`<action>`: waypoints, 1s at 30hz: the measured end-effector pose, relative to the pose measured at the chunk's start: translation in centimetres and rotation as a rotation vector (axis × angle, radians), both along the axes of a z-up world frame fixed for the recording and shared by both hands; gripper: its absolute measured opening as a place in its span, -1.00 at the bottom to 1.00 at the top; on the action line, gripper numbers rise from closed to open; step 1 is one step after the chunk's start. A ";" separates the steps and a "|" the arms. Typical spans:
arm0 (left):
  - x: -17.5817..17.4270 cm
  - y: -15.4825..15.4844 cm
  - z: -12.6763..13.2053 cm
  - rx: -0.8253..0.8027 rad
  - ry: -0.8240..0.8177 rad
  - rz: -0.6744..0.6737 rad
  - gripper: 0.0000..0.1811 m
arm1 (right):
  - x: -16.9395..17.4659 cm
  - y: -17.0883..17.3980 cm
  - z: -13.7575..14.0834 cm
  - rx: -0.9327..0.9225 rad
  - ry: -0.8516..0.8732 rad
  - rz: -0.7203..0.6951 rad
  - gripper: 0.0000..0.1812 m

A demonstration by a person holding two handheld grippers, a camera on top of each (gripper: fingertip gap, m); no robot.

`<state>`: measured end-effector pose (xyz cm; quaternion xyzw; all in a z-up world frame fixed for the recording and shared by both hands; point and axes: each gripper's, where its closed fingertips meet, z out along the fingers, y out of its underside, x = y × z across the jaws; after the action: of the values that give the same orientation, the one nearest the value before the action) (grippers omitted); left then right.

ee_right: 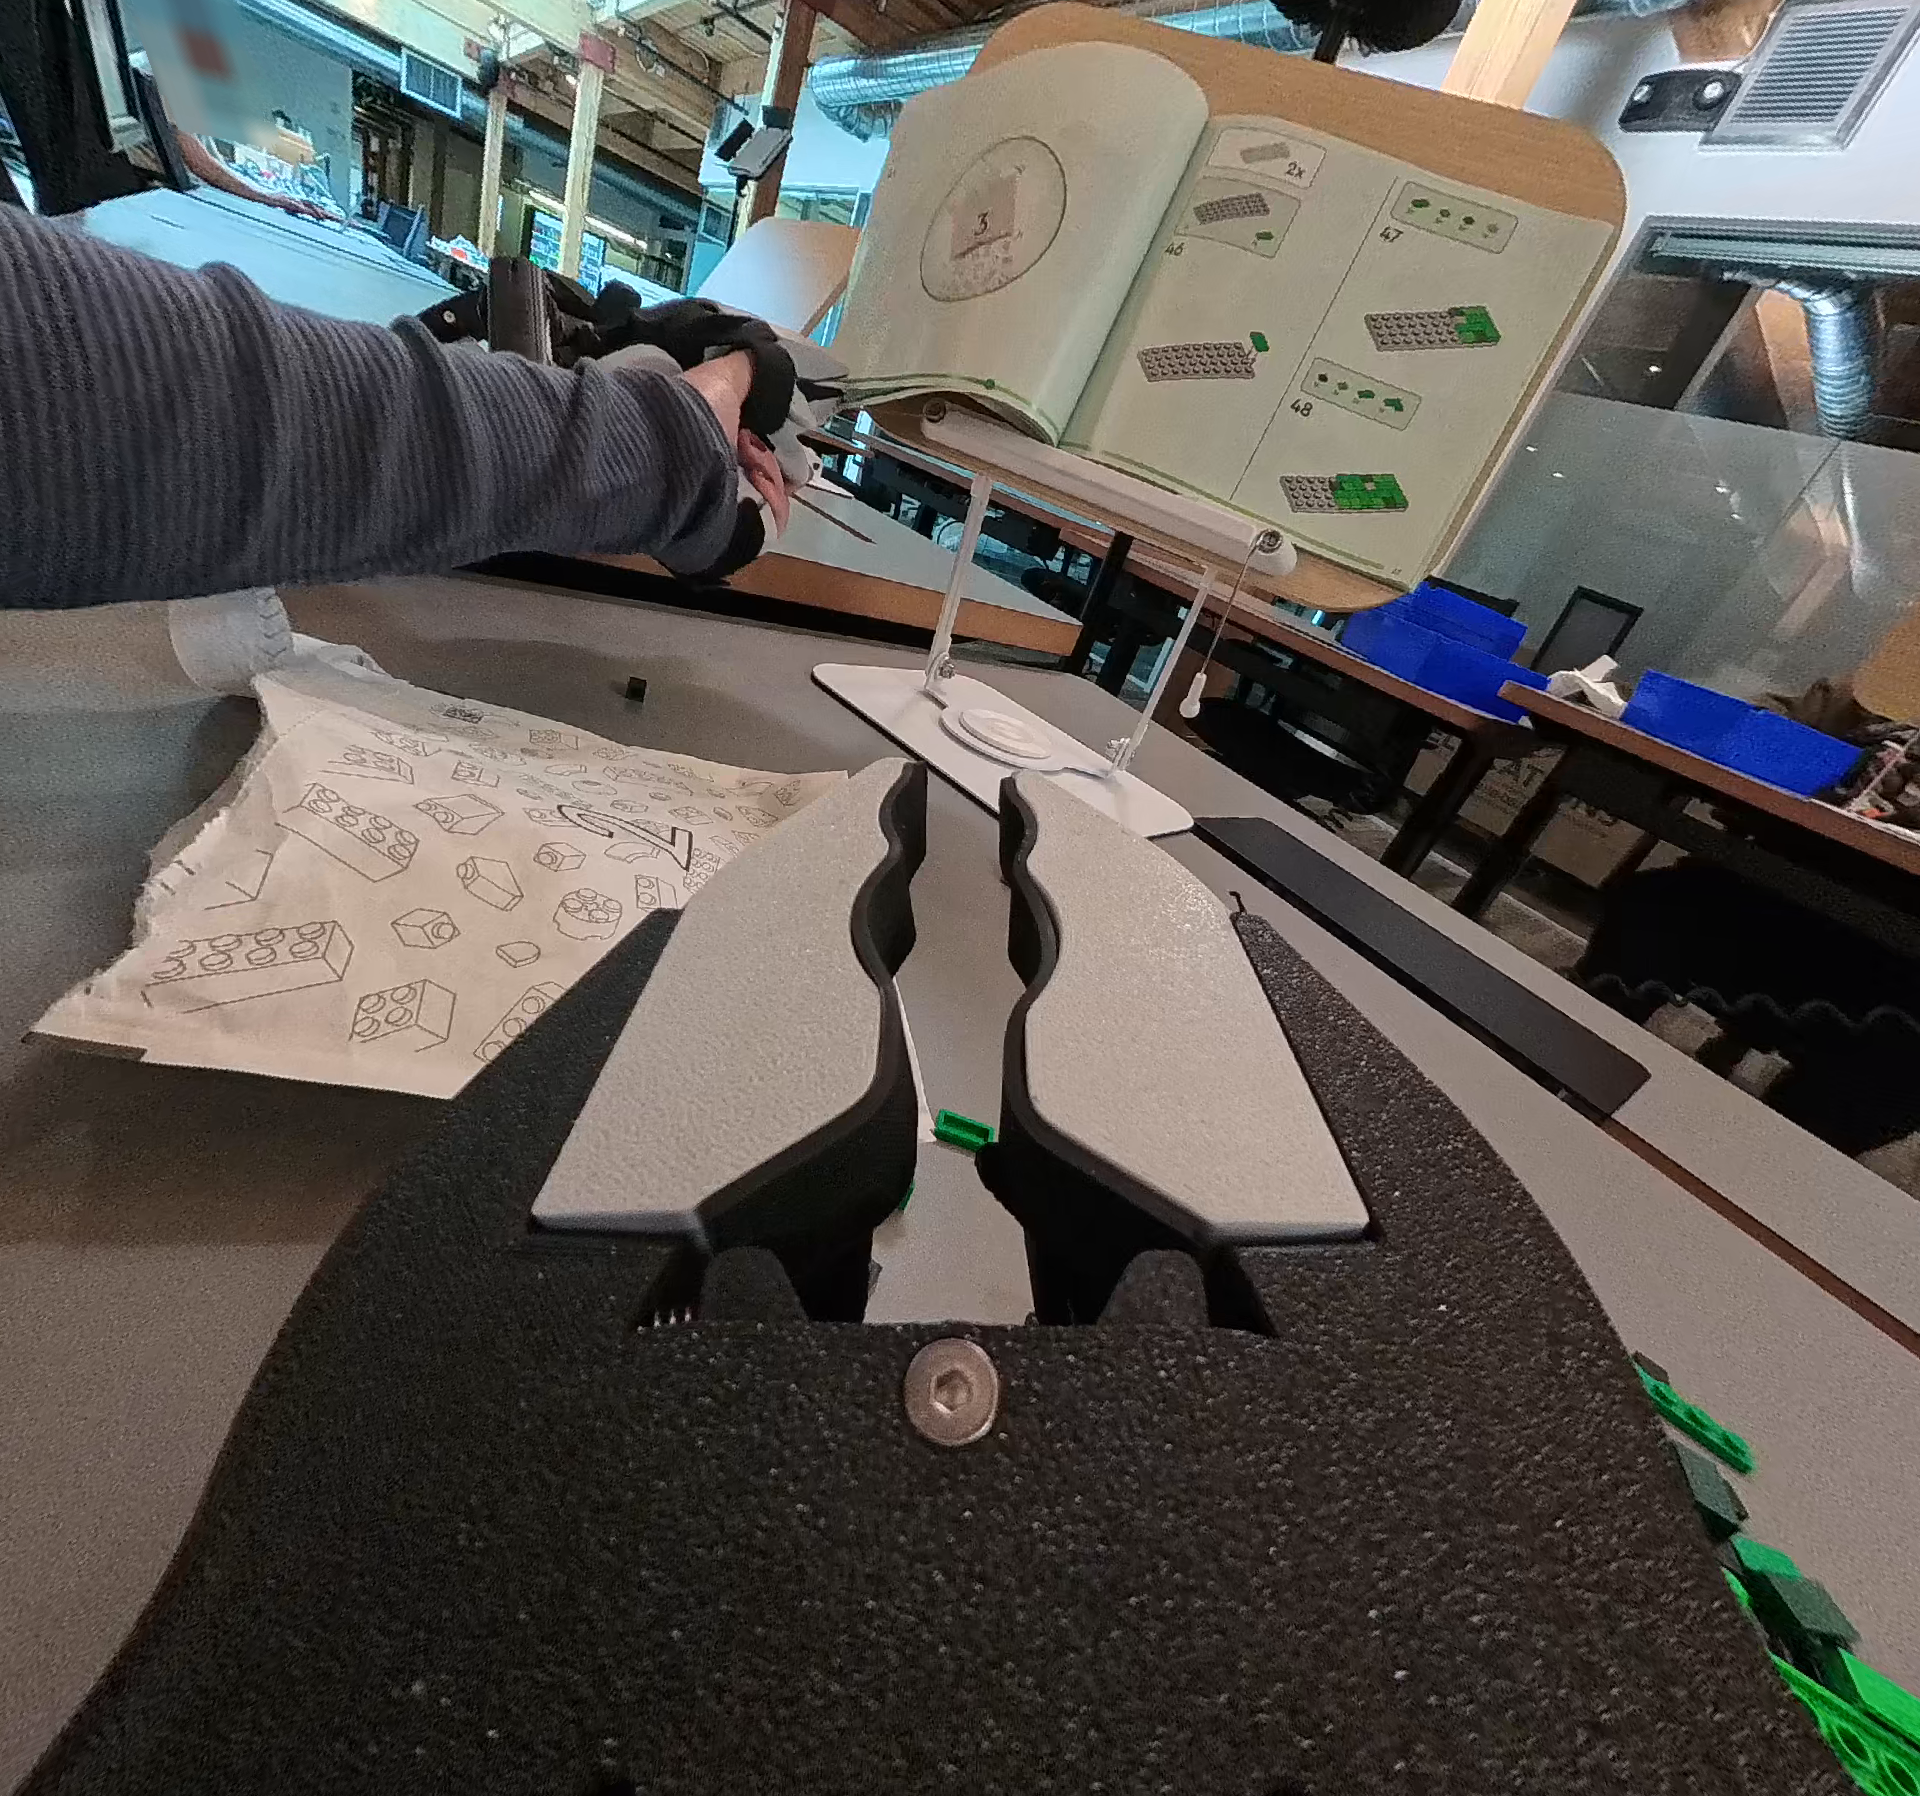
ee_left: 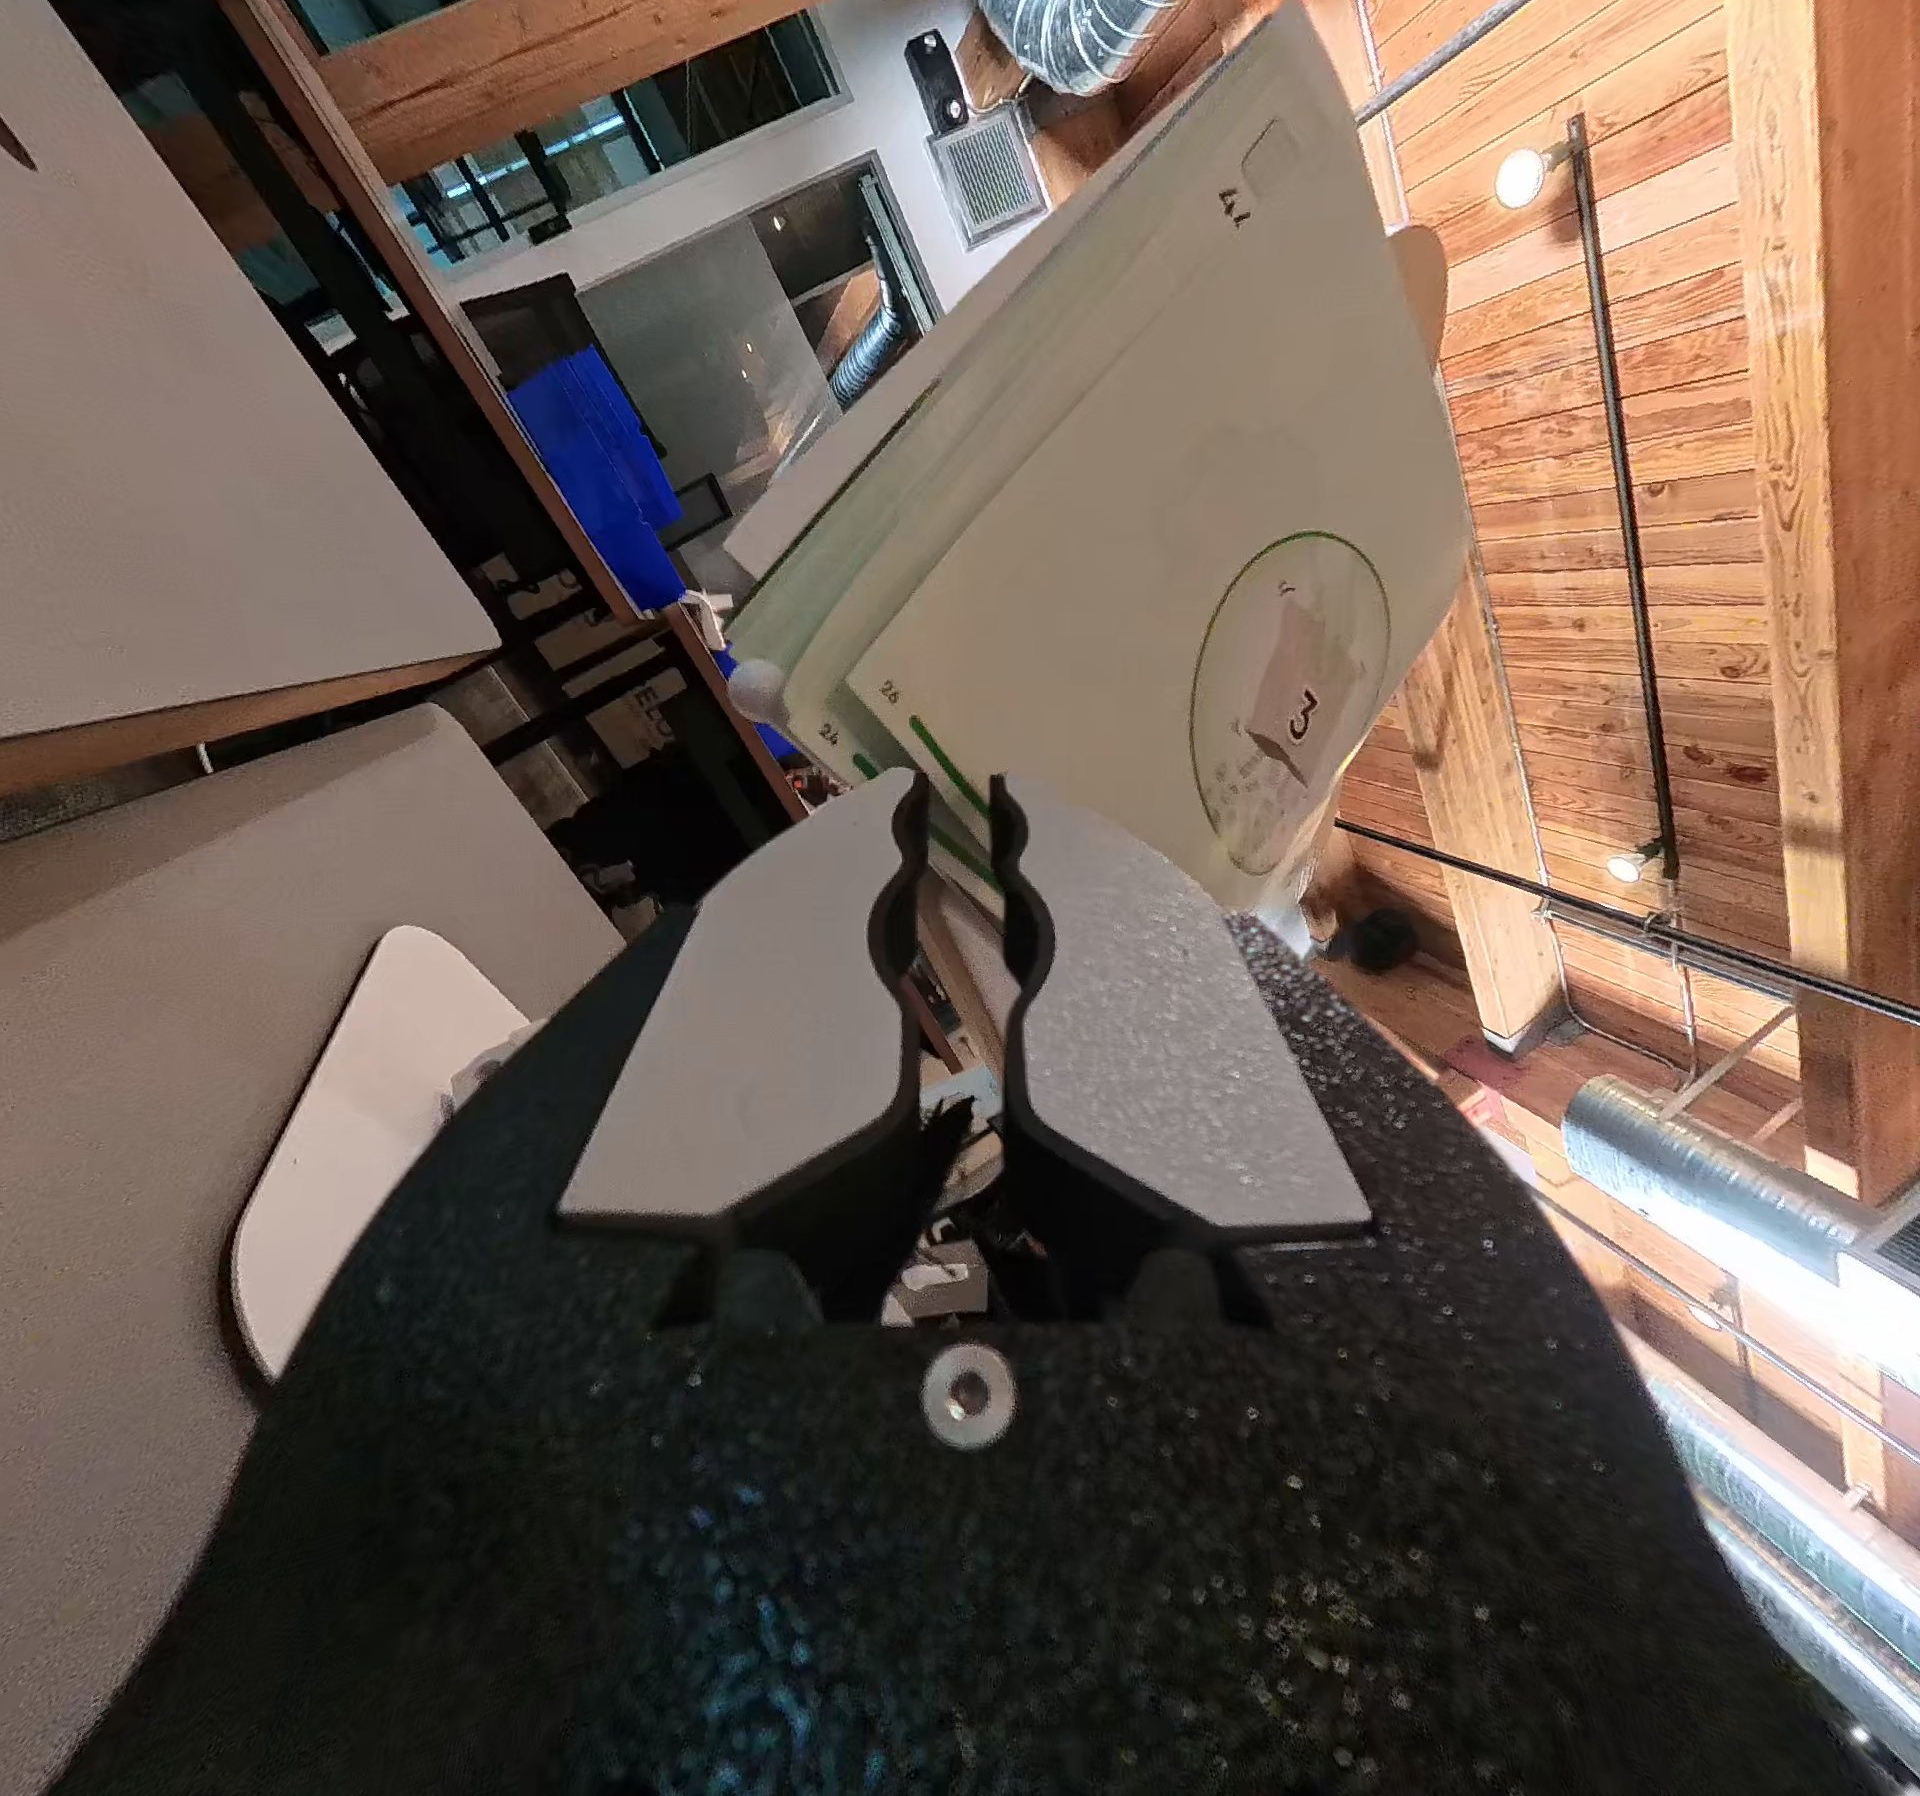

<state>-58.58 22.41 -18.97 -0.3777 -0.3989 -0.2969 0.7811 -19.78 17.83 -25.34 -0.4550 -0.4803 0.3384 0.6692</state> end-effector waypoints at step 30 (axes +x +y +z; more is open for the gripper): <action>1.2 -2.6 -2.6 -0.124 -0.049 -0.066 -0.79 | -3.4 -11.7 -2.1 0.502 -0.319 0.104 -1.00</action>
<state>-57.34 19.82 -21.58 -0.4308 -0.4230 -0.3064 0.7360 -23.21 6.17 -27.43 -0.2975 -0.6705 0.1674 0.6587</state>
